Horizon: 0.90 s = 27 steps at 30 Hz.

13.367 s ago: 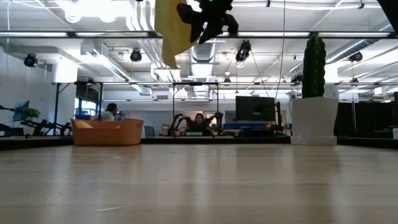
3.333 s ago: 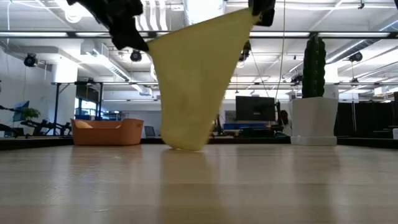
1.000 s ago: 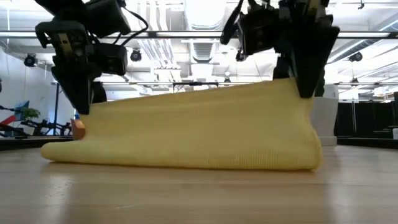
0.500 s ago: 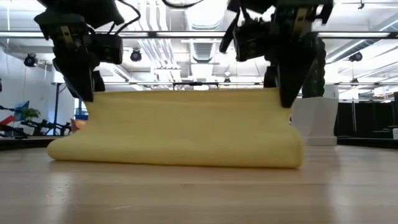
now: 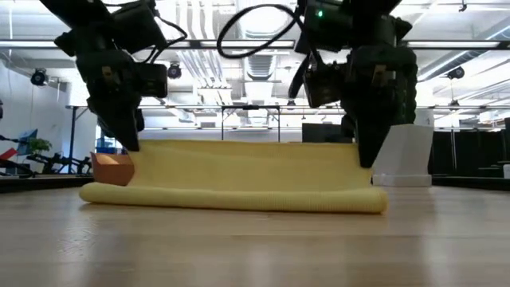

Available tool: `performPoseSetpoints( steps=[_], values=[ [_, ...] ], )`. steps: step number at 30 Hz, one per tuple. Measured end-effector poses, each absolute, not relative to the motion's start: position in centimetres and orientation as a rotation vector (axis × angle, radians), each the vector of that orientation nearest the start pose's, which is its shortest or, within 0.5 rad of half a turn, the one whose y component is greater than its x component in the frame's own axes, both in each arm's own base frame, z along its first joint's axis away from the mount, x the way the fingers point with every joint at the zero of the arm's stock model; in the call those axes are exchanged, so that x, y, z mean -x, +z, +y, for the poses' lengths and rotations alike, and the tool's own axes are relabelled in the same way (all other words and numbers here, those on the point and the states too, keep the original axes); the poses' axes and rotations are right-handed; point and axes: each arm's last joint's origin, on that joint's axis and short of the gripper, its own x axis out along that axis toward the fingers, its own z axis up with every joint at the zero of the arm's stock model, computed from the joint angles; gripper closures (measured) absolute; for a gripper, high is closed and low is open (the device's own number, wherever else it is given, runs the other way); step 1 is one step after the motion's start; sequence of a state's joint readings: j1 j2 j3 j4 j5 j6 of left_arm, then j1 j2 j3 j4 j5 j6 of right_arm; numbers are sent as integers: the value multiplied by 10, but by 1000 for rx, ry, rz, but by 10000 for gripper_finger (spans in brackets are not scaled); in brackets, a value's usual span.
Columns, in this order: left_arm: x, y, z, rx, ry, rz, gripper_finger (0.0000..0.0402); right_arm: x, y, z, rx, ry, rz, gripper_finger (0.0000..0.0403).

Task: Roll microfiber towels into tight, uniform cylinder then place into a basket
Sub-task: Fold the yellow towel

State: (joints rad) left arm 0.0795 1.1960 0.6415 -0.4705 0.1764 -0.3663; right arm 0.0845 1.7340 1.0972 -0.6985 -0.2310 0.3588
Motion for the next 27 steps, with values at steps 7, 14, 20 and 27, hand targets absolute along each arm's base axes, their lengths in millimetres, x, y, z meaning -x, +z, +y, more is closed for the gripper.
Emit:
performPoseSetpoints(
  steps=[7, 14, 20, 27],
  values=[
    [-218, 178, 18, 452, 101, 1072, 401, -315, 164, 32, -412, 31, 1337, 394],
    [-223, 167, 20, 433, 95, 1109, 401, -317, 159, 32, -446, 29, 1285, 394],
    [-232, 165, 21, 396, 64, 1113, 401, -311, 151, 32, -446, 23, 1306, 394],
    [-238, 156, 26, 379, 75, 1138, 401, -308, 145, 31, -463, -10, 1314, 394]
  ],
)
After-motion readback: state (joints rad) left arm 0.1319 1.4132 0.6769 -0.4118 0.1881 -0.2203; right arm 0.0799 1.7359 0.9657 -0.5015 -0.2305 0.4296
